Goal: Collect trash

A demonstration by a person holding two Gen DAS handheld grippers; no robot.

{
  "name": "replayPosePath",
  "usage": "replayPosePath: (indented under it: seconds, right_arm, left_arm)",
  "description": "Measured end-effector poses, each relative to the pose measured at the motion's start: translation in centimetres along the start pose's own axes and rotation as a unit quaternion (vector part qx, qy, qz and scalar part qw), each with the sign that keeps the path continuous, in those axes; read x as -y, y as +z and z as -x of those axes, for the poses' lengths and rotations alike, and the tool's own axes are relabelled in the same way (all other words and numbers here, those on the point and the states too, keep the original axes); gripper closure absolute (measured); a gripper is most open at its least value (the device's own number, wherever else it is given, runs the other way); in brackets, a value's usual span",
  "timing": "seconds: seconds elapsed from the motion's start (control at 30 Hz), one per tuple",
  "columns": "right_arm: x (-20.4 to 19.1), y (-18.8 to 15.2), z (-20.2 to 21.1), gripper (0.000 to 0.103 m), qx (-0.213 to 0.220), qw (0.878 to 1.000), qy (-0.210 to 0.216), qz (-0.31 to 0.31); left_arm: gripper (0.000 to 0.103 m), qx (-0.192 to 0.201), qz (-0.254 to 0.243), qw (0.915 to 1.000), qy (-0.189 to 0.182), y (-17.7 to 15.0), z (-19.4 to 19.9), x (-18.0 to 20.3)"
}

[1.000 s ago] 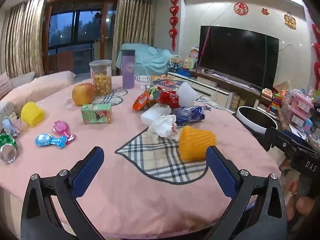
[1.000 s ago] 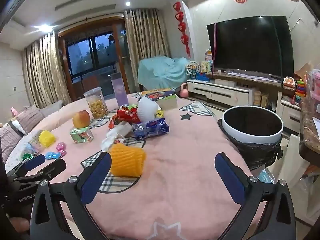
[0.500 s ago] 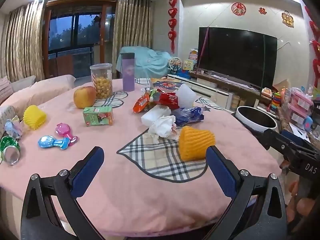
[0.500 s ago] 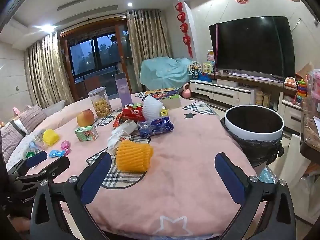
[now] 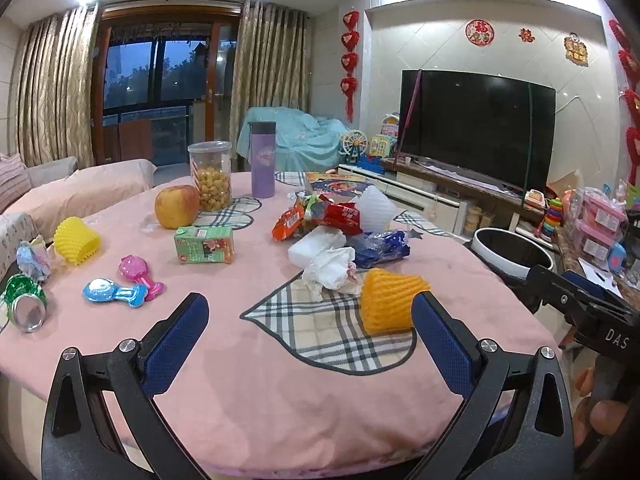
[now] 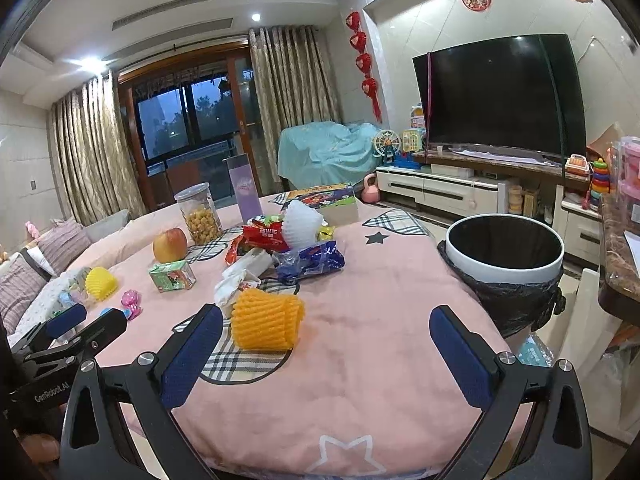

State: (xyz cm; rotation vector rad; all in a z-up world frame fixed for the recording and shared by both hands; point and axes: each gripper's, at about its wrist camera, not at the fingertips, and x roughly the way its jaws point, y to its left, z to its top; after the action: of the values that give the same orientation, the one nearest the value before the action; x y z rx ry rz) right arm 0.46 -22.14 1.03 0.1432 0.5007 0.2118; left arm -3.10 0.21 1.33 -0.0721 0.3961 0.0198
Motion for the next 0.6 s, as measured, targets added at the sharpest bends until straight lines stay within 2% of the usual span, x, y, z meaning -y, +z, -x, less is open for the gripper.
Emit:
replayPosePath:
  seconds: [0.6]
  right_arm:
    - [-0.12,-0.39,-0.20,0.000,-0.005,1.000,0.009,-0.003]
  left_arm:
    - [0.000,0.005,-0.001,1.0000,-0.001,-0.24,0.09,0.08]
